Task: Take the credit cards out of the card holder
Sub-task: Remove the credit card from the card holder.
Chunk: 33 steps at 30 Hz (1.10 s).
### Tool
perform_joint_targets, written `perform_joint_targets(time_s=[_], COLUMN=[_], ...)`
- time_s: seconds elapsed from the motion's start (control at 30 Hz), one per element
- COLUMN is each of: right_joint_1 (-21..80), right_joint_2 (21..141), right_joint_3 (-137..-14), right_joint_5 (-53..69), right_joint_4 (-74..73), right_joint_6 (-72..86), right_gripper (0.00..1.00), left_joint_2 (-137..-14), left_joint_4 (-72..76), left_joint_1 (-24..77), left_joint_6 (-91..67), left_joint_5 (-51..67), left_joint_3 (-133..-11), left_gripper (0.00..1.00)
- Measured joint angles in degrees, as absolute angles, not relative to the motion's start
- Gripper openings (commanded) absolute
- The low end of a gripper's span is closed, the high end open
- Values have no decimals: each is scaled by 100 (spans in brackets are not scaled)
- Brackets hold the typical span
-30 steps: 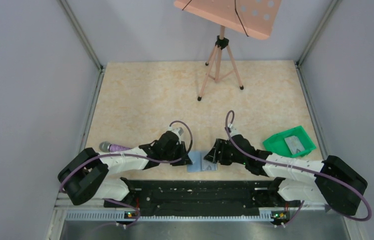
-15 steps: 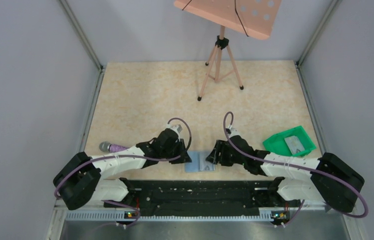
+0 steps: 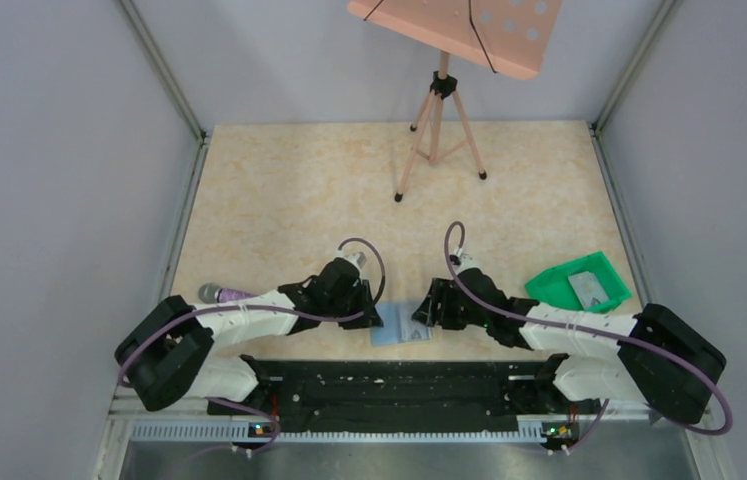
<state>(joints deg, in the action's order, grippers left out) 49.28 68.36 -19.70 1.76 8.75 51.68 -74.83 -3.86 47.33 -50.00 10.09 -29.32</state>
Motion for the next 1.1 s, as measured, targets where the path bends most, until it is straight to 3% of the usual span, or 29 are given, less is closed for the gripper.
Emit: perform_joint_targets(time_s=[0.33,1.1], right_joint_1=[4895,4895], right_joint_2=[6873,7150], right_joint_3=[-2438,-2290], right_joint_5=[139,429], right_joint_4=[209,725], right_joint_6=[4882,5155], right_gripper=[53,51], left_joint_2=[-7568,-7559], left_joint_4=[-279,235], left_joint_1=[4733,4759], left_joint_6=[-4984,-5113], left_joint_5=[1105,1262], left_joint_3=[-2880,-2600], left_gripper=[25,25])
